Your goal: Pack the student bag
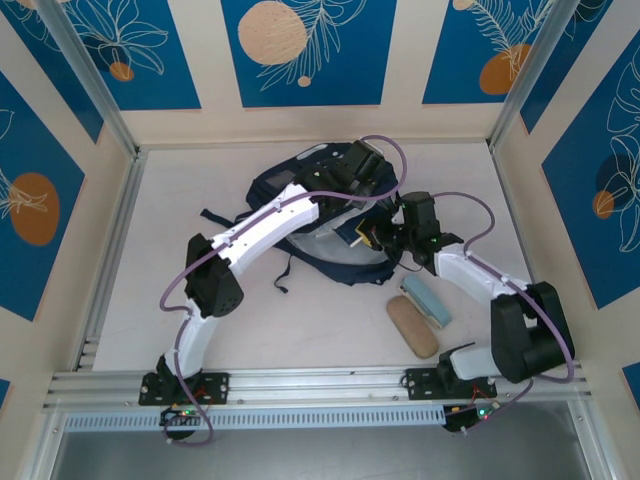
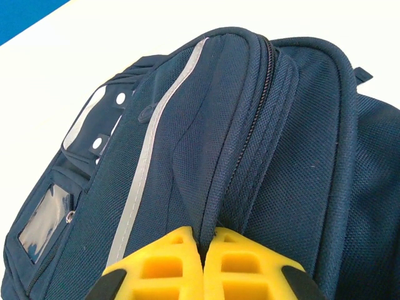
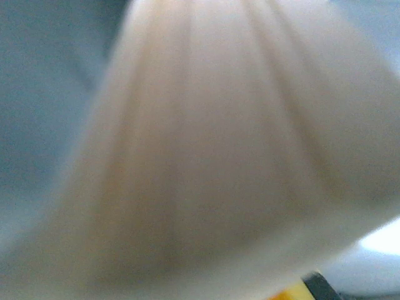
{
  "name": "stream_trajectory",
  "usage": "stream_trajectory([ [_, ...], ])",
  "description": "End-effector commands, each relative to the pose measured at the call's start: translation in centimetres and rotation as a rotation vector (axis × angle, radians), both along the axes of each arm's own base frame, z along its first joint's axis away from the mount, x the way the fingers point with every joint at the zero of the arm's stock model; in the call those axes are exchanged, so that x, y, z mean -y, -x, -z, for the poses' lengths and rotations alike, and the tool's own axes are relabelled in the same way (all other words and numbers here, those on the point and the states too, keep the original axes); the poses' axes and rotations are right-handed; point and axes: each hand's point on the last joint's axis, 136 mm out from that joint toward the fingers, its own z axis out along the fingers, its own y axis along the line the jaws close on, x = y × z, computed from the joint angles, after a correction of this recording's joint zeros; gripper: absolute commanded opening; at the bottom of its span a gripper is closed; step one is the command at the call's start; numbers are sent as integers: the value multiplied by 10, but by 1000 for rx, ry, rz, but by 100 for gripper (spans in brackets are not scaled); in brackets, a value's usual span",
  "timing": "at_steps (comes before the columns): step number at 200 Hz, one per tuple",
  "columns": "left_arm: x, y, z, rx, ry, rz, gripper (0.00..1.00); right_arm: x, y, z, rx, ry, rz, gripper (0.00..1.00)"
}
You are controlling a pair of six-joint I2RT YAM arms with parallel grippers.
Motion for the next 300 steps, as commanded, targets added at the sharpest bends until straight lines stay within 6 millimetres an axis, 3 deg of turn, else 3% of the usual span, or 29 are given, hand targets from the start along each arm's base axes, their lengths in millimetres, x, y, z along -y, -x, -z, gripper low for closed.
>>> stream_trajectory([
  [1, -1, 4, -94, 143, 216, -3, 0, 2, -18, 12, -3, 7, 70, 0],
  [28, -3, 3, -92, 138, 222, -11, 0, -9, -30, 30, -48, -12, 61, 0],
  [94, -10, 1, -93, 115, 242, -9, 0, -50, -67, 54, -113, -91, 11, 8],
  [115, -11, 0, -93, 110, 256, -9, 0, -64, -73, 62, -133, -124, -10, 13],
  [146, -14, -1, -92, 100, 254, -14, 0, -75, -73, 66, -156, -144, -49, 31],
  [168, -17, 1, -89, 88, 244, -4, 0, -63, -62, 65, -171, -92, -36, 48],
  [228, -15, 0, -81, 61, 242, 3, 0, -31, -27, 55, -187, 26, 21, 58],
  [261, -20, -2, -68, 27, 224, -15, 0, 5, -1, 47, -210, 129, 115, 67],
  [300, -11, 0, -44, -64, 262, 5, 4, 54, 35, 38, -195, 283, 218, 74],
])
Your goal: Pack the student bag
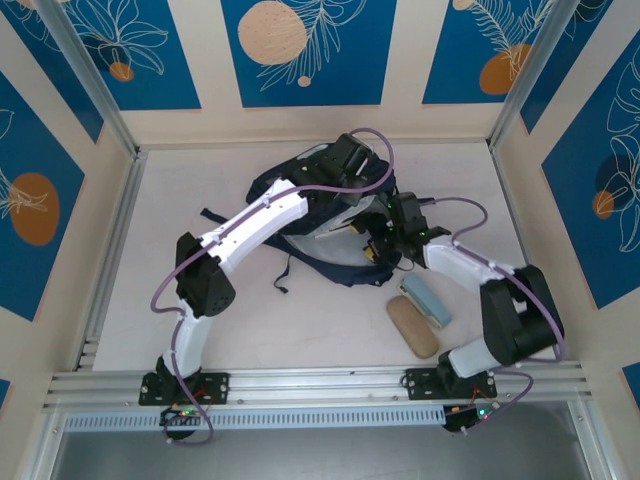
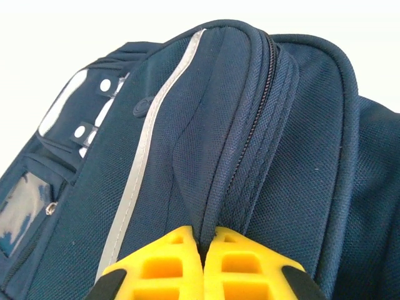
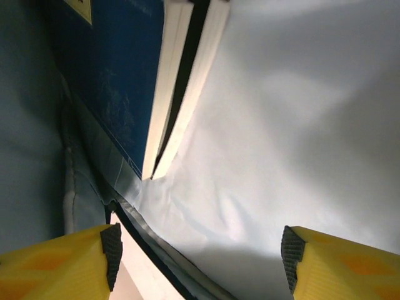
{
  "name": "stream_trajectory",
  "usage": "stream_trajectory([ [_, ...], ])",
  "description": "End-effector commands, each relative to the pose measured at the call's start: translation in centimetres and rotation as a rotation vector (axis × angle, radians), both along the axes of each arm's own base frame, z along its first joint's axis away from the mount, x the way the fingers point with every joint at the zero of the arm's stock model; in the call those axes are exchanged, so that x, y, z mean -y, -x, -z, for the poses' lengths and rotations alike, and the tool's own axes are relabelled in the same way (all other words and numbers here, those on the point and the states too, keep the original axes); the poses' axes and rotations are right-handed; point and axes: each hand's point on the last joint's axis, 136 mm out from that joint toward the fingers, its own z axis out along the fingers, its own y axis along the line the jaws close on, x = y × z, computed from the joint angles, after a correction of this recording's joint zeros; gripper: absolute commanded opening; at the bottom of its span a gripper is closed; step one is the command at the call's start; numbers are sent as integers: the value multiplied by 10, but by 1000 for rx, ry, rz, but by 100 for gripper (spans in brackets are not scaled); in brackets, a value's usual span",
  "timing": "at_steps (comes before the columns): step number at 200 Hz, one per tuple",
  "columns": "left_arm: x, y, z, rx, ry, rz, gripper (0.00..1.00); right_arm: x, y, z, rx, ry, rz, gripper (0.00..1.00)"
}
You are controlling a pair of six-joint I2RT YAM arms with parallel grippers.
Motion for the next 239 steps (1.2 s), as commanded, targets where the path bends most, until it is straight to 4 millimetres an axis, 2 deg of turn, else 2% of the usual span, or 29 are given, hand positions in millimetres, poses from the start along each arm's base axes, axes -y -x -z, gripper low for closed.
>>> stream_trajectory([
  [1, 2, 0, -44, 34, 159, -5, 4, 44, 30, 10, -44, 177, 80, 74],
  [22, 7, 1, -37, -11, 188, 5, 13, 76, 52, 1, -43, 256, 149, 77],
  [39, 6, 3, -31, -52, 201, 14, 29, 98, 65, -20, -1, 254, 198, 79],
  [53, 2, 5, -27, -79, 211, 12, 41, 110, 69, -44, 82, 244, 218, 81],
  [80, -18, 11, -22, -115, 246, -8, 53, 119, 72, -86, 207, 253, 193, 82],
  [97, -43, 15, -16, -120, 260, -48, 63, 112, 69, -103, 252, 257, 124, 83],
  [111, -70, 19, -5, -132, 260, -97, 71, 101, 64, -108, 266, 242, 54, 84],
  [129, -110, 27, 11, -134, 244, -174, 78, 83, 55, -106, 268, 215, -33, 86],
  [153, -159, 42, 46, -186, 242, -258, 85, 62, 46, -95, 254, 213, -117, 87],
  [176, -181, 60, 76, -267, 302, -264, 92, 40, 41, -90, 259, 211, -188, 89],
  [199, -194, 72, 102, -291, 283, -264, 95, 20, 36, -88, 261, 196, -266, 90],
  [219, -202, 77, 123, -288, 228, -245, 97, 6, 34, -83, 241, 190, -317, 90],
  [239, -209, 73, 136, -223, 172, -223, 97, -3, 34, -77, 227, 197, -348, 90],
])
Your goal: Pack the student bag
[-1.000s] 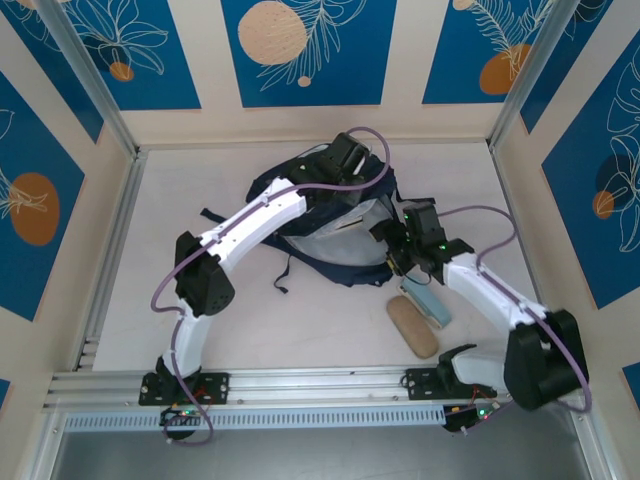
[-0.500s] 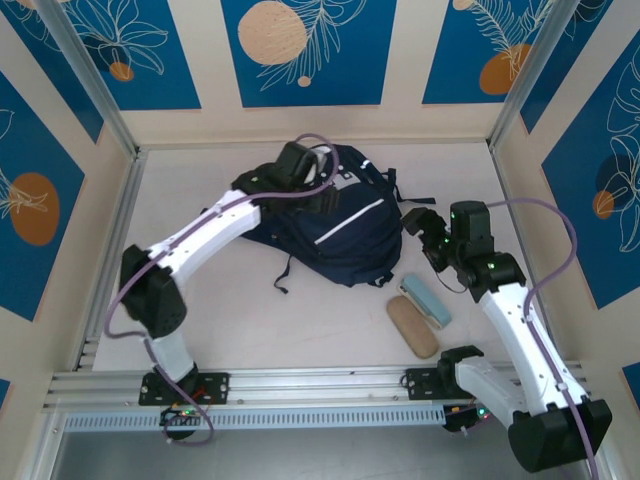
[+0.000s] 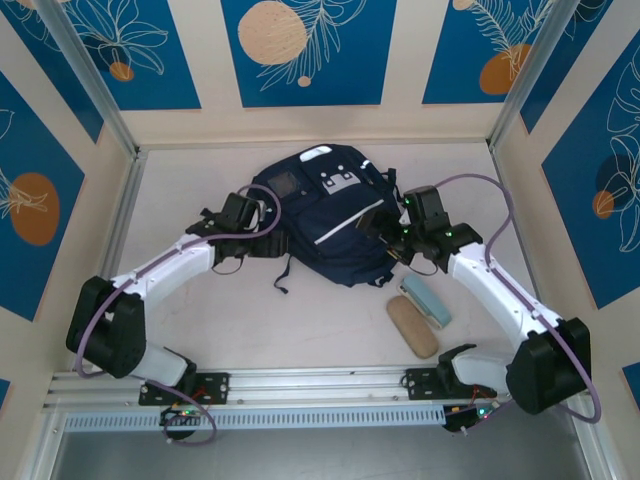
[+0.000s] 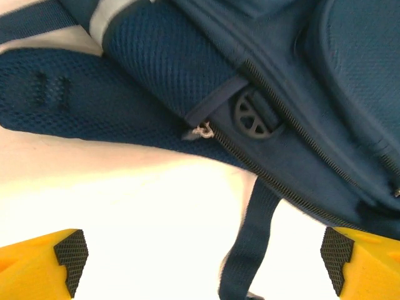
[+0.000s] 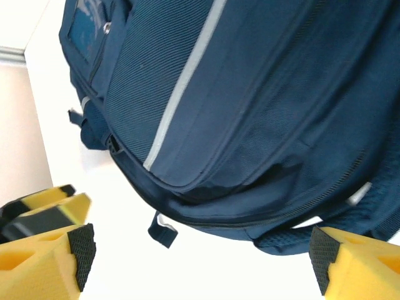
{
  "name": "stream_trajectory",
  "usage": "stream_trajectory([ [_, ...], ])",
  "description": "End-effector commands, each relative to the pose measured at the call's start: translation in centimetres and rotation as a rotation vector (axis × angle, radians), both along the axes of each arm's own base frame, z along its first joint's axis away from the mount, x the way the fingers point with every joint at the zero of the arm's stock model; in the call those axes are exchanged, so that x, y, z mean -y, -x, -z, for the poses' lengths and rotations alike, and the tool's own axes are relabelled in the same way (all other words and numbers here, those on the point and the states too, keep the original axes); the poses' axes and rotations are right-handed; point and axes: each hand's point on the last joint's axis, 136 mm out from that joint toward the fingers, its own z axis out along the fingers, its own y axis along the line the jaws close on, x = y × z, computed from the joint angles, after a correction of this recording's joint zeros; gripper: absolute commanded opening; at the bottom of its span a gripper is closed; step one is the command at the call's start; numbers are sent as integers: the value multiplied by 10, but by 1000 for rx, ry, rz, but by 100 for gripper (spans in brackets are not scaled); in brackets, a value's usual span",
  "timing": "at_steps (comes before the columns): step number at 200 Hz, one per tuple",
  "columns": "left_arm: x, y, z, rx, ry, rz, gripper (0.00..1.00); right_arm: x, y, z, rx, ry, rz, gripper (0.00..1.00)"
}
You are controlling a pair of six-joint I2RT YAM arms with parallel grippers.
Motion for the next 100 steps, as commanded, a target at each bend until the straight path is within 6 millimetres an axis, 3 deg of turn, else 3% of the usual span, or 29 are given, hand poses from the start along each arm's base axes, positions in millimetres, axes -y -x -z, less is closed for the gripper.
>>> stream_trajectory([
  [1, 1, -13, -5, 126, -13, 63, 97, -17, -3, -9, 29, -12, -75, 90],
  [31, 12, -22, 3, 182, -49, 188, 90, -22, -5, -3, 15, -11, -91, 90],
  [65, 21, -31, 23, 126, -76, 277, 69, -21, -3, 4, 0, -1, -92, 90],
  [100, 22, -42, 38, 96, -105, 308, 56, -20, -2, 8, -14, 2, -91, 90],
])
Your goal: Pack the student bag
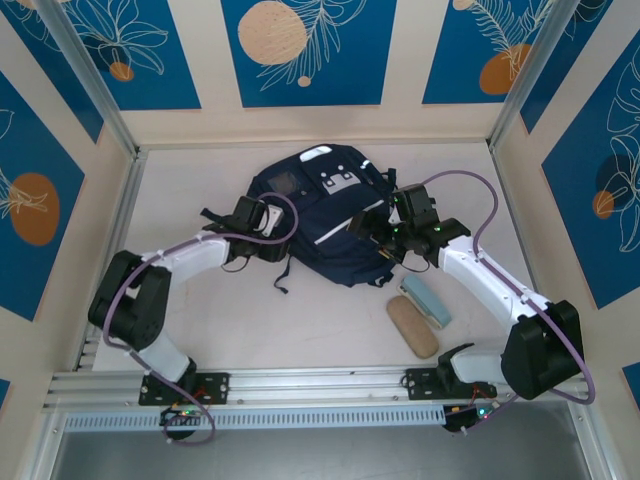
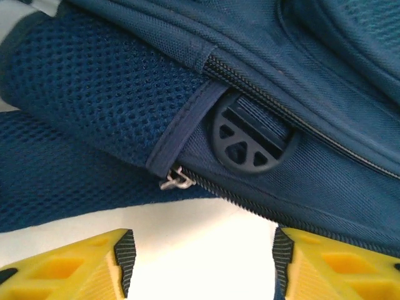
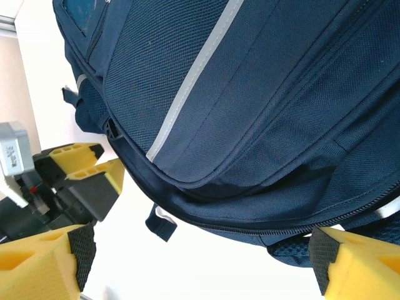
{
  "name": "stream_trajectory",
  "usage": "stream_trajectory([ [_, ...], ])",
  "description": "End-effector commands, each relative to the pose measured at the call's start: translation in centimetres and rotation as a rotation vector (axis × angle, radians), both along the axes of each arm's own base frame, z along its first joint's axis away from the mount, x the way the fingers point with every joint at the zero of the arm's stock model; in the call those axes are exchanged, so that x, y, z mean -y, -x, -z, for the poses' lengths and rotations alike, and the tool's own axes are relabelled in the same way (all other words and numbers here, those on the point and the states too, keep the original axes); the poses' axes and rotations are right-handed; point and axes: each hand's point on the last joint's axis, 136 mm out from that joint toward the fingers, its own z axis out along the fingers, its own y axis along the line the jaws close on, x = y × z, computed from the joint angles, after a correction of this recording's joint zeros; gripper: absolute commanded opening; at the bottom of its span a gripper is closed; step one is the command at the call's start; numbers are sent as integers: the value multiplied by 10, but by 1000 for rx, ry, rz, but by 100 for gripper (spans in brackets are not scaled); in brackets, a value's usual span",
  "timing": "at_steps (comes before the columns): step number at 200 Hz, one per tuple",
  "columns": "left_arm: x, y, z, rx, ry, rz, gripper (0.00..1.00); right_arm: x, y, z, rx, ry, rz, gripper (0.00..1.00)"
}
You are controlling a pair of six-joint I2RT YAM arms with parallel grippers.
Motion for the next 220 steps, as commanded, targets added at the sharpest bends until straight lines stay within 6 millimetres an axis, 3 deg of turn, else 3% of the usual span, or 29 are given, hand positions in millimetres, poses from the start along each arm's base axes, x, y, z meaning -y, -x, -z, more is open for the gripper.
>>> stream_trajectory([
  [1, 4, -15, -4, 27, -1, 58, 56, -4, 1, -3, 5, -9, -30, 90],
  [85, 3, -36, 9, -20, -36, 42, 35, -3, 3, 2, -12, -9, -18, 90],
  [144, 32, -30, -7, -20, 97, 182, 23, -6, 3, 8, -37, -7, -22, 89],
  [220, 7, -26, 3, -25, 9, 72, 0, -10, 3, 15, -56, -2, -32, 89],
])
